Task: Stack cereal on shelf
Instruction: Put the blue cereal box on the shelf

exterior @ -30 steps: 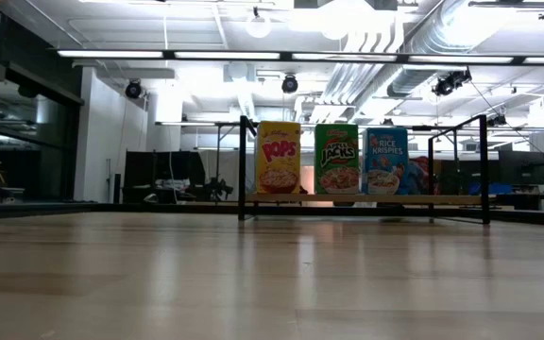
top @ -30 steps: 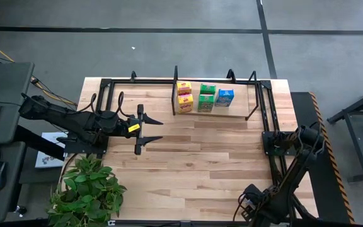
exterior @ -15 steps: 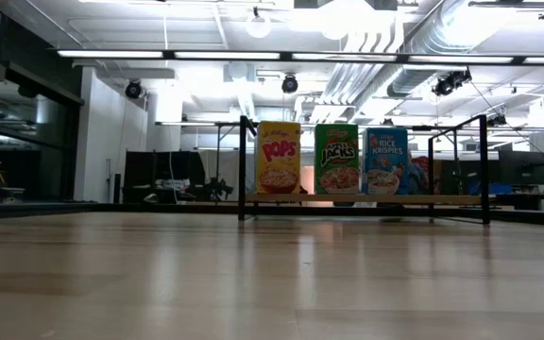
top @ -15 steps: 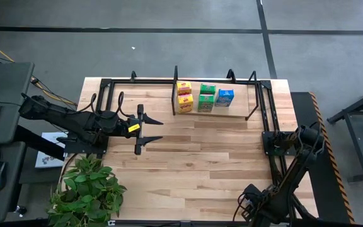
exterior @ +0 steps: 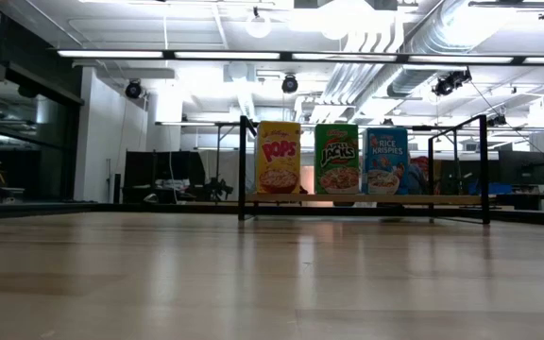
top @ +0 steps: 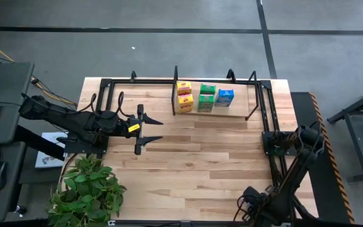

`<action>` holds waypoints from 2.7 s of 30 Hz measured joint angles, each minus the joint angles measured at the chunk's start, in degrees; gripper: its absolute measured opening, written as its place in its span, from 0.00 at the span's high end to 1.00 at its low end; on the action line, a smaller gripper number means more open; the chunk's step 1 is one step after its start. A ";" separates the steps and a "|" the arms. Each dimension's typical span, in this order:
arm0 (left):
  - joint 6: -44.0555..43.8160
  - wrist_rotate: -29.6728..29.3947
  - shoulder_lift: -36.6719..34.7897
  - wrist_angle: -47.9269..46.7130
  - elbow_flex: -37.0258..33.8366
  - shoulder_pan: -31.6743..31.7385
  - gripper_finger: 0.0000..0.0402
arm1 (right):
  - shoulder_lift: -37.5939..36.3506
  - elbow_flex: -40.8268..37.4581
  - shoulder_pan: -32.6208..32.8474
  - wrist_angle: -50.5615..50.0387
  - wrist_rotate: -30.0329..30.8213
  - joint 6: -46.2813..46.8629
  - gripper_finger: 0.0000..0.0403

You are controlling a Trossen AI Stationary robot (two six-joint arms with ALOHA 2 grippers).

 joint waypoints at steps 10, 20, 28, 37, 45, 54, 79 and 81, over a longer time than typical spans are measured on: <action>0.00 0.00 0.02 0.26 0.00 0.02 0.43 | 0.00 12.00 -6.64 -6.06 26.86 -10.87 0.63; 0.02 0.00 0.02 0.42 0.00 0.00 0.43 | 0.00 26.87 -30.44 -11.73 25.84 -54.73 0.63; -0.85 0.00 0.02 -1.18 0.00 0.02 0.43 | -0.04 30.75 -46.07 -28.11 28.75 -65.22 0.62; -0.85 0.00 0.02 -0.86 0.00 0.02 0.43 | -0.22 23.01 -55.92 -27.69 26.10 -81.53 0.62; -0.87 0.00 0.00 -0.39 0.00 0.01 0.43 | -0.39 12.94 -62.25 -27.74 29.76 -92.49 0.62; -0.87 0.00 0.02 0.06 0.00 0.02 0.43 | -0.53 7.06 -69.14 -23.63 29.38 -100.19 0.62; -0.87 0.00 0.02 -1.45 0.00 0.02 0.43 | -10.10 2.23 -74.09 -12.25 23.67 -105.01 0.62; -0.87 0.00 0.02 -1.33 0.00 0.02 0.43 | -13.52 -0.53 -74.09 -9.48 24.32 -104.89 0.62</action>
